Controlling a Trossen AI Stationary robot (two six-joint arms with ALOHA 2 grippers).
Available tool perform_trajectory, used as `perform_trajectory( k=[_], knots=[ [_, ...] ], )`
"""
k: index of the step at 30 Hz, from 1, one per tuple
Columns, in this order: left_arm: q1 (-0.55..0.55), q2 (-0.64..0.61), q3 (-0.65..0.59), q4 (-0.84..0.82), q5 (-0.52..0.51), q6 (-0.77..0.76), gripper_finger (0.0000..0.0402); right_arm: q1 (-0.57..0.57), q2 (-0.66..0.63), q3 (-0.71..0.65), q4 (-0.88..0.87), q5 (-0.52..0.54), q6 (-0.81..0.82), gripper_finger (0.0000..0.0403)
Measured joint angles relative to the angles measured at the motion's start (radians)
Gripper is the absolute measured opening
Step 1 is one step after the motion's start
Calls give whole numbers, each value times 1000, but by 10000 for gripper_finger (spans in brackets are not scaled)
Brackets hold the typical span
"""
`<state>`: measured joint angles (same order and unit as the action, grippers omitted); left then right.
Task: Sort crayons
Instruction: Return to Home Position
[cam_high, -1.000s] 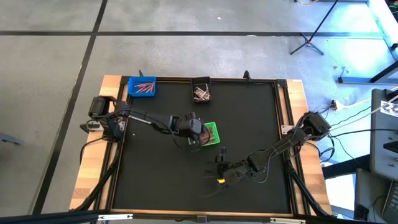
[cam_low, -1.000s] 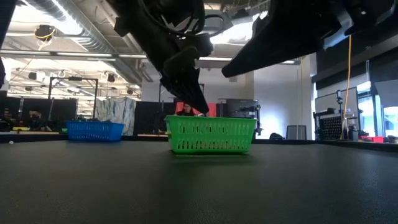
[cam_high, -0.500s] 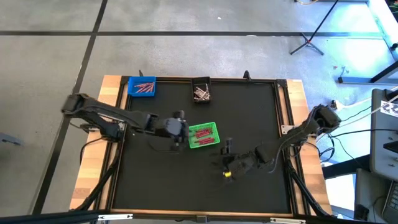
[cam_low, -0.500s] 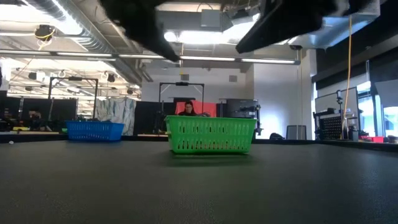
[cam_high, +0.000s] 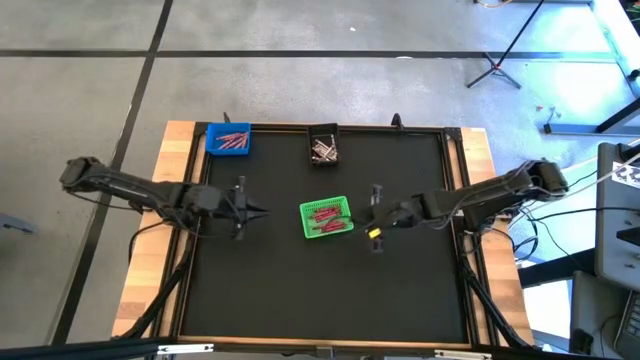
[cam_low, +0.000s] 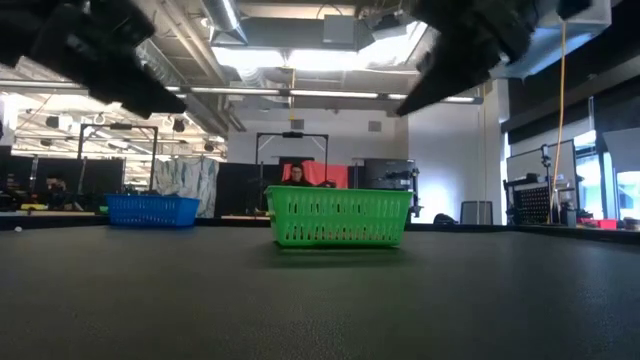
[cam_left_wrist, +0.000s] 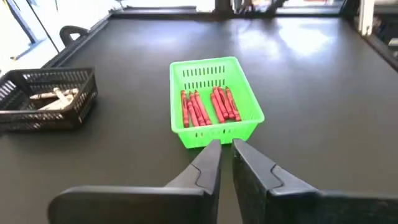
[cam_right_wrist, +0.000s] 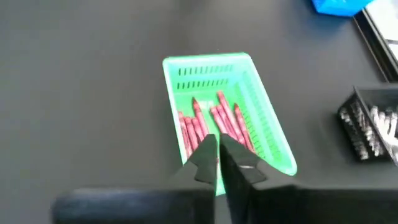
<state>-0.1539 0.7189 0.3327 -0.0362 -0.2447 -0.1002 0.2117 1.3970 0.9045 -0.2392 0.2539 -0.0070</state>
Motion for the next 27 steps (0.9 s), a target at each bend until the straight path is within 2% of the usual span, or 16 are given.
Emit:
perform_trajectory(
  k=[3,8,12,21,27],
  knots=[
    [1,-121,-95,60,0,-3,17,-37,-86,-106,68,-33,1,5],
    [1,-283,-185,82,0,-2,2,-97,-241,-264,200,-76,1,21],
    [1,-373,-217,75,-1,4,3,-150,-376,-377,276,-129,-1,19],
    [1,-461,-297,66,-61,0,4,-253,-691,-600,332,-145,0,2],
    [1,-487,-318,73,-58,1,5,-258,-936,-729,364,-165,21,7]
  ],
)
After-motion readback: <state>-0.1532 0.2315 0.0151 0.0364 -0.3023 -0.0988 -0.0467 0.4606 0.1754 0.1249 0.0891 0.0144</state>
